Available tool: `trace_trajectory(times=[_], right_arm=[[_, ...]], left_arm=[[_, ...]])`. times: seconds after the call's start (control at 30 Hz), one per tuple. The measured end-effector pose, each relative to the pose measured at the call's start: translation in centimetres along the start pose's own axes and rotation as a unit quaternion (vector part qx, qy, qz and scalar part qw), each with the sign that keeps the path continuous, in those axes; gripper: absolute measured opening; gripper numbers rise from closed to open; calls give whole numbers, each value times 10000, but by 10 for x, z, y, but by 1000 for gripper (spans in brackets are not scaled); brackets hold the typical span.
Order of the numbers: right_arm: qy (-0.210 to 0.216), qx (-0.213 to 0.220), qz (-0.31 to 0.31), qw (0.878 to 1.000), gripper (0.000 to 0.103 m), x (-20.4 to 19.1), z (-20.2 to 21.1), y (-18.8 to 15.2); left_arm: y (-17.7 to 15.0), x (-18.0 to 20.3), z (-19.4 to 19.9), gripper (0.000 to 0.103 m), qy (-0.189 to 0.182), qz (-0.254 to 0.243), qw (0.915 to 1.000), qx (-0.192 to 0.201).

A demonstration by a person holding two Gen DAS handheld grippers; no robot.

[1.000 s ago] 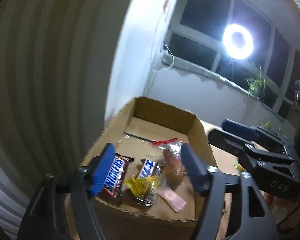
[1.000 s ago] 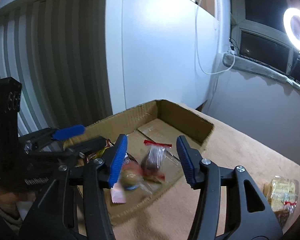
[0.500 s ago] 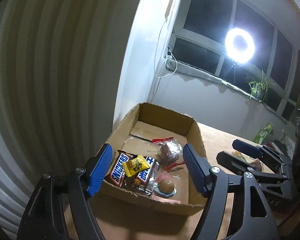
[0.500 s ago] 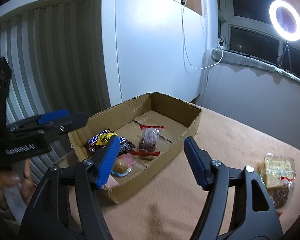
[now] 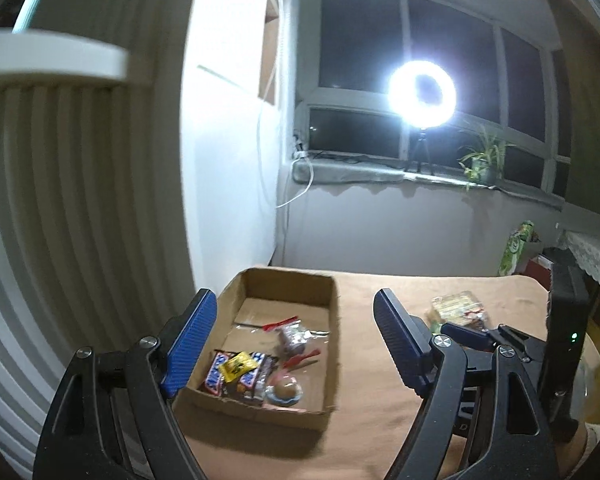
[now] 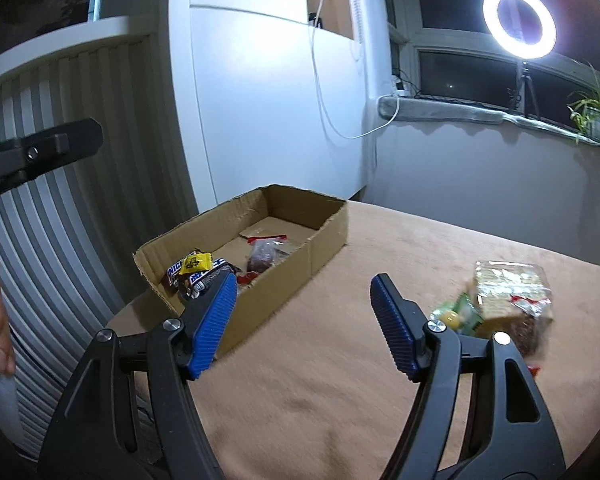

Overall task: Organize snacks
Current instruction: 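Carry both sweets to the box and open both tools to release them, then grasp the black-wrapped sweet with the left tool while the right tool grasps the bagged dark sweet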

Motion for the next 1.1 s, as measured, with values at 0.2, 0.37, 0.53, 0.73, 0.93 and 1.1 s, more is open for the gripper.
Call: trace_trajectory(times=[0.2, 0.37, 0.53, 0.73, 0.93, 1.1], right_arm=[[-10, 70, -158, 9999, 74, 17, 13, -9], [-91, 110, -357, 9993, 77, 39, 20, -22], [-248, 34, -605, 9979, 77, 72, 25, -41], [-482, -40, -974, 9941, 77, 119, 32, -61], [-681, -158, -1223, 9900, 77, 153, 34, -75], [-813, -376, -1394, 9862, 77, 179, 28, -81]], left_arm=[[2, 26, 5, 81, -51, -264, 9996, 20], [0, 43, 2, 81, -80, -402, 9991, -57], [-5, 67, -9, 81, -187, -558, 9980, -233], [-15, 101, -28, 81, -495, -768, 9944, -525], [-30, 133, -49, 81, -714, -977, 9890, -849], [-45, 150, -69, 81, -907, -1053, 9841, -1108]])
Point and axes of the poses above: each gripper's, at about its wrist camera, not at the fingertips, and z roughly against the way its jaws point, x to its right, y to its top, the point moved 7 cm from there along -z, roughly the way its jaws point, and after that the axes turned 11 degrees about -x, right-handed, at the moved point
